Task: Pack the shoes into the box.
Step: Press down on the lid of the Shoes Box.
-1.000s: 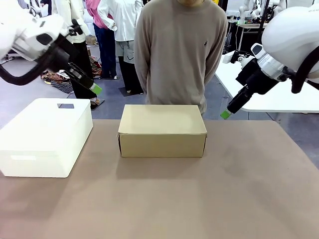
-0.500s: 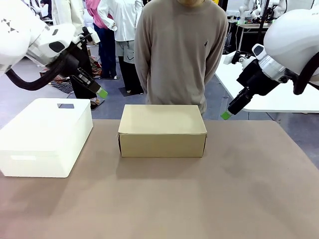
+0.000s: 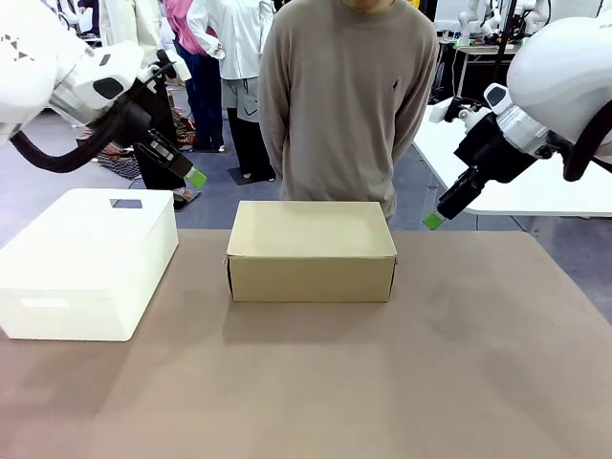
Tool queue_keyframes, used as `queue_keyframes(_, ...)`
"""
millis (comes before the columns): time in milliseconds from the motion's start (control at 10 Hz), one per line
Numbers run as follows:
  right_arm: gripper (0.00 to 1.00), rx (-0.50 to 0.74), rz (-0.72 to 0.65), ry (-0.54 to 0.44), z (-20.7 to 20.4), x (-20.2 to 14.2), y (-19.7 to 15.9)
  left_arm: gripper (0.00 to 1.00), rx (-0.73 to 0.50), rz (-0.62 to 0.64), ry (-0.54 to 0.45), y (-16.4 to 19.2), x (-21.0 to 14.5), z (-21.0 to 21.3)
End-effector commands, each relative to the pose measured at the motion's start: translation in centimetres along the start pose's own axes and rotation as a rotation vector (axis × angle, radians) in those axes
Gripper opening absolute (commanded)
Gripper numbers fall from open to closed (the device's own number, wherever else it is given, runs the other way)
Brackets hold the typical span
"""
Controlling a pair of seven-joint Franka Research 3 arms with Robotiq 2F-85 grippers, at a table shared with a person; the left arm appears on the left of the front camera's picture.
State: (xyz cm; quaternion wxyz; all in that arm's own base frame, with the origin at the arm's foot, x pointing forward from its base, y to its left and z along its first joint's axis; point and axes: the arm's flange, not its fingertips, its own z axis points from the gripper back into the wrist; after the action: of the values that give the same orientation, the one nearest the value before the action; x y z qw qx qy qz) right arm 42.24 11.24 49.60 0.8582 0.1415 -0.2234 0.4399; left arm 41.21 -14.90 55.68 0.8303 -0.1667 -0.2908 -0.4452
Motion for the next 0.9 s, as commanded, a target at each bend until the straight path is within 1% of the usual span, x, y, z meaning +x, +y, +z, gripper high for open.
queue_keyframes(0, 1.00, -0.088, -0.044, 0.016, 1.7, 0.3, 1.0, 0.00, -0.023, 0.073, 0.003, -0.1, 1.8, -1.9)
queue_keyframes(400, 1.00, -0.147, -0.077, 0.025, 4.1, 0.7, 2.9, 0.00, -0.019, 0.114, 0.062, -0.9, 5.6, -5.5)
queue_keyframes(600, 1.00, -0.168, -0.079, 0.003, 5.0, 0.7, 3.8, 0.00, -0.021, 0.157, 0.092, -0.9, 7.3, -7.7)
queue_keyframes(800, 1.00, -0.191, -0.083, -0.033, 5.9, 0.5, 4.3, 0.00, -0.005, 0.183, 0.091, -0.9, 8.5, -9.9)
